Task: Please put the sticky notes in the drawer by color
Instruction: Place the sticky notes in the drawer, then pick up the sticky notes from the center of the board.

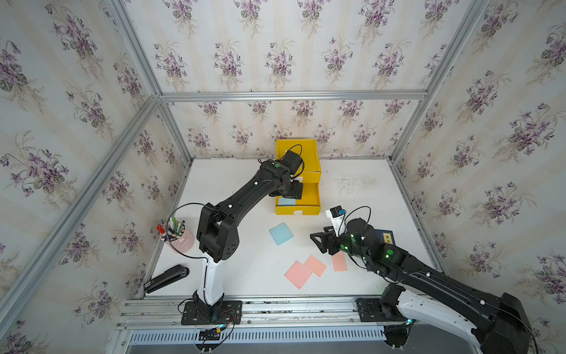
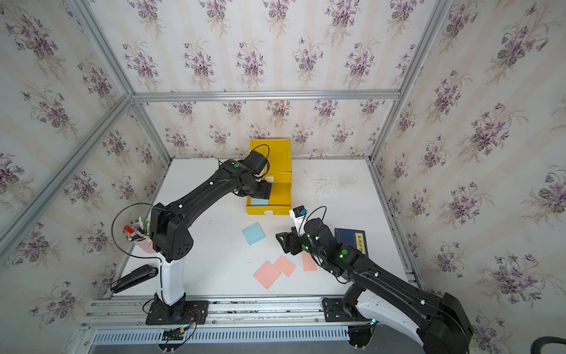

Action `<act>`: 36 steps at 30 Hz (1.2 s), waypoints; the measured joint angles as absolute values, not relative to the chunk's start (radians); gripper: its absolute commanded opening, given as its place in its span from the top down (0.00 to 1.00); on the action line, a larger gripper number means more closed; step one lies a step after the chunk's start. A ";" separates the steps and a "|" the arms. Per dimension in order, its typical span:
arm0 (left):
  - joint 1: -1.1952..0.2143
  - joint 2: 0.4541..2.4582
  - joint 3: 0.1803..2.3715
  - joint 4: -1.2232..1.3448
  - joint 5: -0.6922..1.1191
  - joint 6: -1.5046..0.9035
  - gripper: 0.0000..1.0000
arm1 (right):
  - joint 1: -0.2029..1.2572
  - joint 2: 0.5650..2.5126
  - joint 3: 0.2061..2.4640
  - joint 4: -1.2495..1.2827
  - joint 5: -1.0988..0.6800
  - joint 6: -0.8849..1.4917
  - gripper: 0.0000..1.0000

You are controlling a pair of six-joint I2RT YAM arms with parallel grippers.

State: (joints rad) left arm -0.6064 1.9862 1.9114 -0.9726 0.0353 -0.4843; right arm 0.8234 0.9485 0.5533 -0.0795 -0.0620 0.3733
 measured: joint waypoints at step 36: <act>-0.249 1.282 1.148 -0.795 0.342 -0.456 0.10 | 0.989 1.927 1.116 -0.099 0.061 0.205 0.00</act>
